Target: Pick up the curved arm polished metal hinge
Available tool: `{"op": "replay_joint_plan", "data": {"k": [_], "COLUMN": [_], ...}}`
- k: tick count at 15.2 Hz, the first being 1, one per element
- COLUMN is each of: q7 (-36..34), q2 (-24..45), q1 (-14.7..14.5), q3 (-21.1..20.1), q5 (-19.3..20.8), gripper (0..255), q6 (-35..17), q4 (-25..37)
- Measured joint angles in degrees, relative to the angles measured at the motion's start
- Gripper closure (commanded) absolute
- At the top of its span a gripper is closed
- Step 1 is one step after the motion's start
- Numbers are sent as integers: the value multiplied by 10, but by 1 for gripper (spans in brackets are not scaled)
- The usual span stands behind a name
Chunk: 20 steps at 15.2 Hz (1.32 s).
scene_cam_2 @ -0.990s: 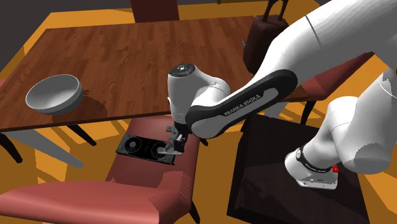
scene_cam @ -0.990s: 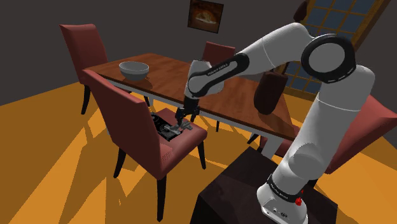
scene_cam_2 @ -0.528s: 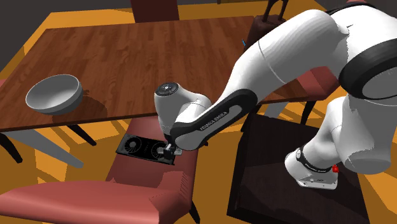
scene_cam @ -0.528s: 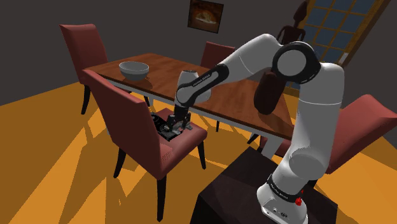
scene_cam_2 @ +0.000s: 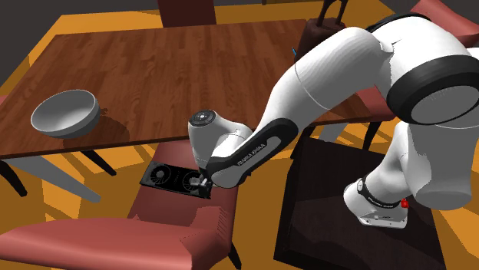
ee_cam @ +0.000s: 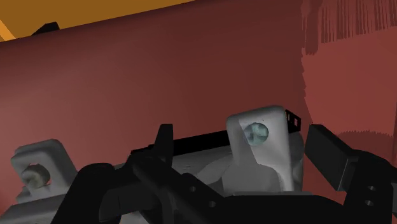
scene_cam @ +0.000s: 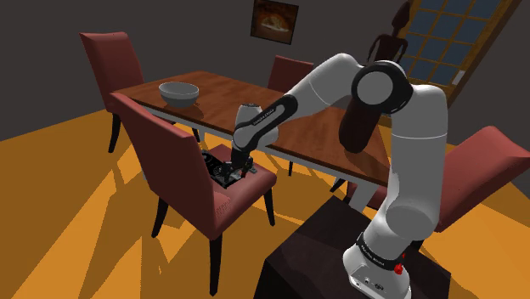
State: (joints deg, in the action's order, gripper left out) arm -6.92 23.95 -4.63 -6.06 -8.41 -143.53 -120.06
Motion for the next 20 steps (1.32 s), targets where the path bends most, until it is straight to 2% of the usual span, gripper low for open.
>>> {"op": "replay_joint_plan", "data": {"k": [11, 20], "q7": [0, -7], "q2": [-2, -51], "q1": [0, 1], "q3": [0, 0], "q5": [0, 2], "gripper": [255, 255], "q6": [1, 52], "q4": [1, 2]}}
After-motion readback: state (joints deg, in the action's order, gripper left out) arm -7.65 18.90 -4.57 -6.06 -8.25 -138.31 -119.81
